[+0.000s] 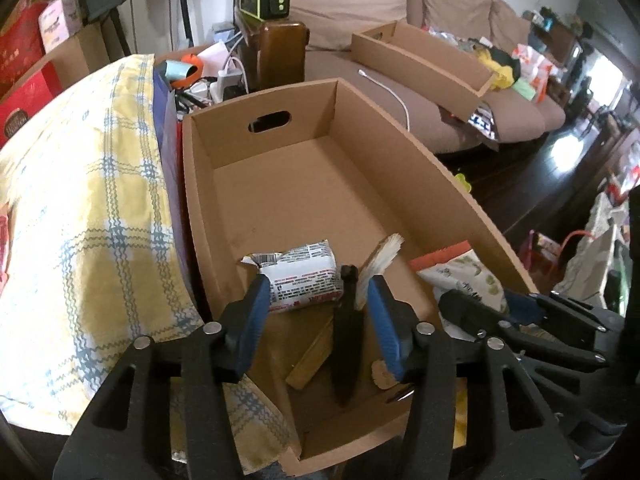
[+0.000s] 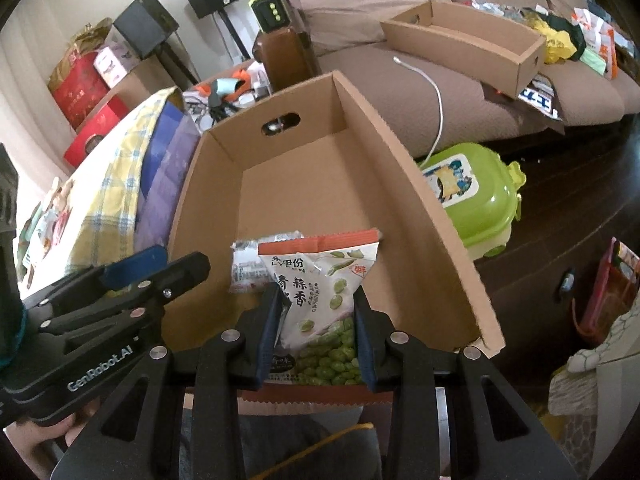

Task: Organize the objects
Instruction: 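Lower the sheath into the box and open the left gripper, then lower the pea bag into the box and open the right gripper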

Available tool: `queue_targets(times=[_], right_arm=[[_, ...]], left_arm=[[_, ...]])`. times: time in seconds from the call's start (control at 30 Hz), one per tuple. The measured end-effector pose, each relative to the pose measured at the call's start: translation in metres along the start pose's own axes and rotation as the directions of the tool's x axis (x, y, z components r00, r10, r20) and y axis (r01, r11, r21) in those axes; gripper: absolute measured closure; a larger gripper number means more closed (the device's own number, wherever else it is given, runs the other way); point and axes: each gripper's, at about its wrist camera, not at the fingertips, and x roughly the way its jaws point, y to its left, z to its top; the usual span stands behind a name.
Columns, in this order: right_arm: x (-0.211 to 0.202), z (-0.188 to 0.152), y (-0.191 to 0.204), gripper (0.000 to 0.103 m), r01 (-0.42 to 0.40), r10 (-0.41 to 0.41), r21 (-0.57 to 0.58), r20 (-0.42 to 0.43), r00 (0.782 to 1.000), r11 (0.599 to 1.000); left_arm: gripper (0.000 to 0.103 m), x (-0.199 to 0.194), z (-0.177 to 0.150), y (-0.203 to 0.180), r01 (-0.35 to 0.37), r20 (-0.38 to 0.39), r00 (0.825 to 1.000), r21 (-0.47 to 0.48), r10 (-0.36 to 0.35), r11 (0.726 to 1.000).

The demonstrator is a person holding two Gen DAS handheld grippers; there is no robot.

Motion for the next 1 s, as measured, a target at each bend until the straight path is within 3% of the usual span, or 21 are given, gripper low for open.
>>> queue_targets(times=[0.1, 0.37, 0.6, 0.8, 1.0], right_arm=[[0.009, -0.002, 0.0, 0.068, 0.019, -0.019, 0.0, -0.044, 0.999, 1.0], [0.01, -0.003, 0.002, 0.067, 0.014, -0.015, -0.015, -0.051, 0.999, 1.0], [0.015, -0.005, 0.007, 0.065, 0.023, -0.025, -0.035, -0.072, 0.997, 0.999], [-0.001, -0.001, 0.009, 0.062, 0.004, -0.003, -0.034, 0.016, 1.0, 0.999], [-0.003, 0.002, 0.001, 0.06, 0.015, -0.015, 0.014, 0.031, 0.999, 1.0]], left_arm=[[0.054, 0.0, -0.001, -0.003, -0.011, 0.0, 1.0, 0.012, 0.011, 1.0], [0.053, -0.003, 0.0, 0.001, 0.001, 0.013, 1.0, -0.005, -0.001, 1.0], [0.053, -0.024, 0.0, -0.001, -0.067, 0.121, 0.99, 0.001, 0.066, 0.998], [0.047, -0.038, 0.002, 0.026, -0.028, 0.185, 0.981, -0.124, 0.051, 0.992], [0.047, -0.054, 0.002, 0.051, 0.03, 0.208, 0.978, -0.227, 0.019, 0.973]])
